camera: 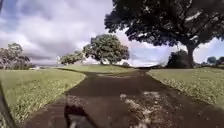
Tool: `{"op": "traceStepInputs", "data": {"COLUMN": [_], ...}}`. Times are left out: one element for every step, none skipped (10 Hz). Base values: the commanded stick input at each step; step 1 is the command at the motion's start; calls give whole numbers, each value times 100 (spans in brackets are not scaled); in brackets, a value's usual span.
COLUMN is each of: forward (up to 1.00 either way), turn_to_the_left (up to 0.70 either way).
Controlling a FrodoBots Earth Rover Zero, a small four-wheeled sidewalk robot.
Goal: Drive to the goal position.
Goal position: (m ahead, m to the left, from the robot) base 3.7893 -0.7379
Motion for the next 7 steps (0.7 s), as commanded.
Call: {"op": "traceStepInputs", "data": {"forward": [70, 70, 70, 70, 70, 70, 70], "turn_to_the_left": [0, -23, -17, -4, 0, 0, 0]}}
